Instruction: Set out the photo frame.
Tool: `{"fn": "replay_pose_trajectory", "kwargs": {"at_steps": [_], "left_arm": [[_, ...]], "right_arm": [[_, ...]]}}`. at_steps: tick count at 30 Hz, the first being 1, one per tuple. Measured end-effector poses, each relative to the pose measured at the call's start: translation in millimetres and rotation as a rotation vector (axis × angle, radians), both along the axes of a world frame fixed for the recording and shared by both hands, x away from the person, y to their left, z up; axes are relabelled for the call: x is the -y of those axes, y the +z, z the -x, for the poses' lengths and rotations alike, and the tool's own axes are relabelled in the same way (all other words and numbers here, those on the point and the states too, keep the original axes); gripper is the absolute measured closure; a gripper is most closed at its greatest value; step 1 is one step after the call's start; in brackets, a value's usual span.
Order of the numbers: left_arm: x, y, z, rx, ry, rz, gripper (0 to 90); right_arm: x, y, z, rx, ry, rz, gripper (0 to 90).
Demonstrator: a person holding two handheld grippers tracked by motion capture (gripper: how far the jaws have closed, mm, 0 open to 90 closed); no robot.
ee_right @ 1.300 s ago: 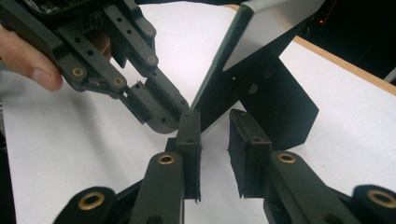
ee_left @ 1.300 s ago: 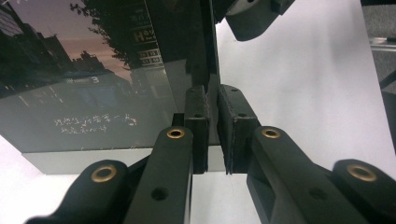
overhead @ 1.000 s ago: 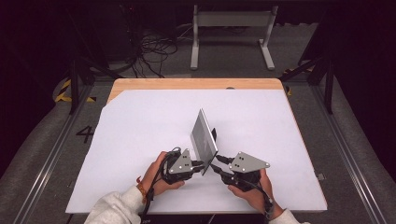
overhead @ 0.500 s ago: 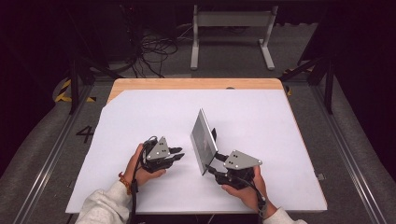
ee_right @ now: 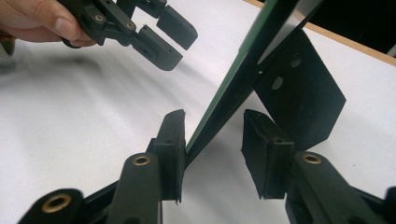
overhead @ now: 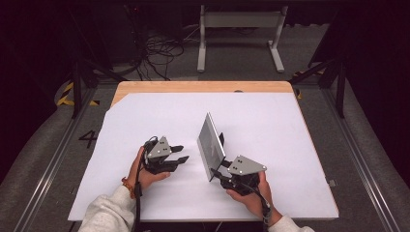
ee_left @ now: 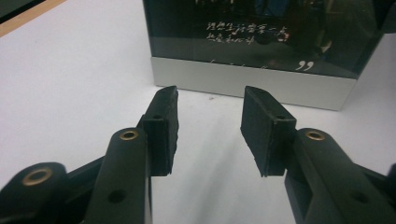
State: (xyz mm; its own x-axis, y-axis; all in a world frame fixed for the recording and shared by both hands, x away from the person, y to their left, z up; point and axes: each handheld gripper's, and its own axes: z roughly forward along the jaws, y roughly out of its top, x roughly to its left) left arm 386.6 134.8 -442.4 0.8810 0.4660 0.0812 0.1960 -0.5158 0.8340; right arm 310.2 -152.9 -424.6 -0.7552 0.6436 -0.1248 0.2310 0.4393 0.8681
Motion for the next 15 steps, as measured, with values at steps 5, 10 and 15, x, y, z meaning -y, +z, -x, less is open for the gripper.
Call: {"fn": "replay_pose_trajectory", "kwargs": {"at_steps": [5,10,15], "left_arm": [[0.5,-0.8,-1.3,0.006,0.014,-0.004,46.8],[3.8,-1.9,-2.0,0.001,0.012,-0.012,42.9],[5.1,-2.2,-2.0,-0.004,0.005,-0.015,42.3]], "right_arm": [[-0.2,-1.2,2.5,0.015,-0.001,0.001,65.4],[-3.7,-8.5,0.8,-0.011,-0.029,-0.011,61.1],[-8.5,-14.7,-0.8,-0.002,-0.047,-0.011,60.8]]}}
